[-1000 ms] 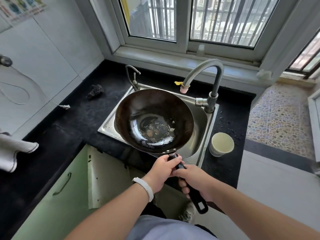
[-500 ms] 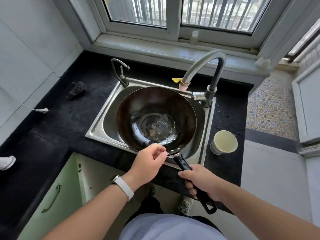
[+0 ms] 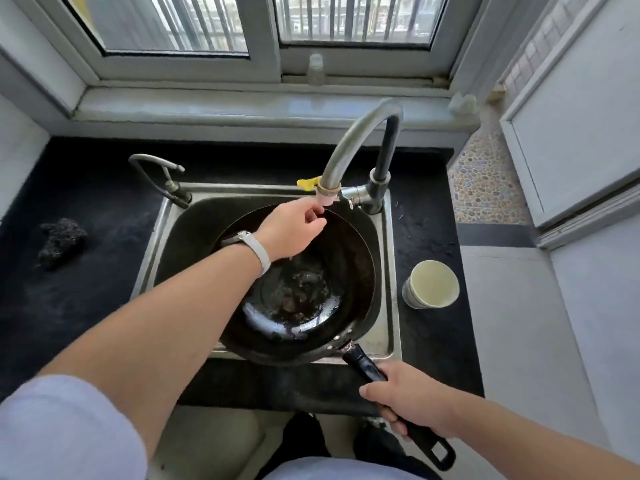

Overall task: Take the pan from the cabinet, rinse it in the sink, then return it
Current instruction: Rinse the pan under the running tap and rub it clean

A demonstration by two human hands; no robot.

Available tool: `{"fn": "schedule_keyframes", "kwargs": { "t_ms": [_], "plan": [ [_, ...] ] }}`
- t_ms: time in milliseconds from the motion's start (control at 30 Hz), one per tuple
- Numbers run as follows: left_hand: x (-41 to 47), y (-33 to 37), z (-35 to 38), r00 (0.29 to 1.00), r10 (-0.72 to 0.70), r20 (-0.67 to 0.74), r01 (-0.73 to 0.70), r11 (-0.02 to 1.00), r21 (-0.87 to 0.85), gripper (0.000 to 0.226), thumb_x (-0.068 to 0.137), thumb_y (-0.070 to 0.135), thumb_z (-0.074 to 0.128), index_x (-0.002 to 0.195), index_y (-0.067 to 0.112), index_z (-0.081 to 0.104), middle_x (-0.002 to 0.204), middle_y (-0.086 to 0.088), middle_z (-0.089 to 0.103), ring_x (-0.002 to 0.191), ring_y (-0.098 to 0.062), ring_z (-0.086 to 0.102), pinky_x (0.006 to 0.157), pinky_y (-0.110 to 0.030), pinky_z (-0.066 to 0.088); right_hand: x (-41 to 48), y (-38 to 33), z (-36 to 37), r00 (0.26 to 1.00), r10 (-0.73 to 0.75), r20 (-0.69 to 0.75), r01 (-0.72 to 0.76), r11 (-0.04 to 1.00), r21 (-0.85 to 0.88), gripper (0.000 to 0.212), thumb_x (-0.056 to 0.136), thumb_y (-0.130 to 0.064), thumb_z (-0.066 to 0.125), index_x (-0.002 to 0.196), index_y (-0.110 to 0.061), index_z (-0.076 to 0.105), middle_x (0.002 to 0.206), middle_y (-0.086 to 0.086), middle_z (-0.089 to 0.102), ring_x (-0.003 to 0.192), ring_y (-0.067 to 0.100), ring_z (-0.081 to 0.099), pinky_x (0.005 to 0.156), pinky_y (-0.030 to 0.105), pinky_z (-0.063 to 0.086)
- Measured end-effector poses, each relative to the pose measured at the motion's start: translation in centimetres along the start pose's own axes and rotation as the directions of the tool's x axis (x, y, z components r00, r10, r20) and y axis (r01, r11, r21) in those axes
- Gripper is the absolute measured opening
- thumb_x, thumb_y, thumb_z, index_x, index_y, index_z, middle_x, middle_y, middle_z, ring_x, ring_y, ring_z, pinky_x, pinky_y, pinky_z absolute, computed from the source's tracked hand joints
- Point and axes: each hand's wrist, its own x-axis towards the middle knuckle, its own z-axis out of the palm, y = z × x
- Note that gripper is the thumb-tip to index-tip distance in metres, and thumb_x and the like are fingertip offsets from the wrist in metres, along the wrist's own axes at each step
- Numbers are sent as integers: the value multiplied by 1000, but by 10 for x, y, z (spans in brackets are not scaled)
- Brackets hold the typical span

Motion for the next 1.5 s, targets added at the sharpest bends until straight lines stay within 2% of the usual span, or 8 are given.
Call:
{"fn": "schedule_keyframes", "kwargs": {
  "t_ms": [167, 467, 667, 900, 1100, 1233, 1367, 1500],
  "plan": [
    [39, 19, 14, 991, 58, 122, -71, 991, 110, 46, 89, 54, 56, 124, 24, 54, 101, 0, 65, 87, -18, 65, 83, -43, 56, -1, -3, 5, 999, 37, -23, -37, 999, 8, 18, 95, -26, 57, 86, -15, 46, 53, 0, 49, 40, 16, 43, 47, 28, 41],
    [59, 23, 21, 998, 22, 60, -32, 984, 175, 53, 72, 73, 48, 109, 37, 56, 96, 3, 66, 78, -20, 67, 74, -43, 60, -2, -5, 11, 1000, 19, -8, -19, 999, 40, 17, 94, -25, 57, 86, -16, 45, 54, 2, 49, 40, 17, 44, 43, 27, 41],
    [57, 23, 11, 994, 73, 78, -93, 951, 297, 37, 83, 57, 50, 111, 34, 57, 92, 3, 65, 72, -19, 64, 67, -39, 60, -1, -3, 12, 1000, 28, -14, -27, 998, 49, 17, 94, -25, 58, 87, -15, 47, 52, 1, 49, 39, 17, 44, 42, 28, 41],
    [68, 1, 10, 986, -56, 155, 28, 984, 179, 67, 68, 65, 47, 120, 27, 62, 114, -1, 69, 106, -25, 64, 96, -44, 51, 3, -5, 12, 998, 50, -32, -48, 996, 71, 18, 96, -26, 58, 86, -16, 46, 53, -1, 49, 39, 16, 44, 43, 27, 43],
    [64, 12, 5, 975, 37, 219, -115, 927, 358, 44, 101, 35, 49, 139, 14, 49, 131, -7, 56, 116, -27, 58, 85, -28, 42, 6, -12, 11, 998, 60, -22, -58, 993, 98, 14, 96, -25, 58, 91, -16, 48, 55, 0, 49, 40, 16, 42, 44, 26, 42],
    [67, 9, 6, 977, 22, 213, -103, 921, 375, 41, 100, 35, 48, 132, 10, 56, 96, 1, 62, 99, -24, 61, 77, -26, 41, 9, -16, 12, 997, 71, -22, -68, 991, 119, 13, 96, -24, 58, 92, -16, 48, 55, 0, 49, 41, 16, 42, 44, 25, 41],
    [67, -8, 5, 976, -16, 216, -45, 961, 274, 42, 97, 37, 49, 125, 9, 60, 120, -16, 66, 111, -35, 61, 98, -49, 47, 12, -17, 11, 996, 90, -18, -87, 988, 127, 17, 95, -24, 59, 91, -15, 45, 54, -1, 48, 40, 15, 43, 43, 25, 41],
    [45, -11, -9, 993, 105, 52, -113, 974, 195, 23, 95, 22, 50, 114, 17, 63, 81, 1, 65, 74, -20, 64, 66, -30, 51, 13, -19, 9, 995, 92, -38, -88, 992, 95, 16, 94, -26, 58, 91, -16, 46, 55, -1, 49, 40, 14, 43, 45, 25, 42]
  ]
}}
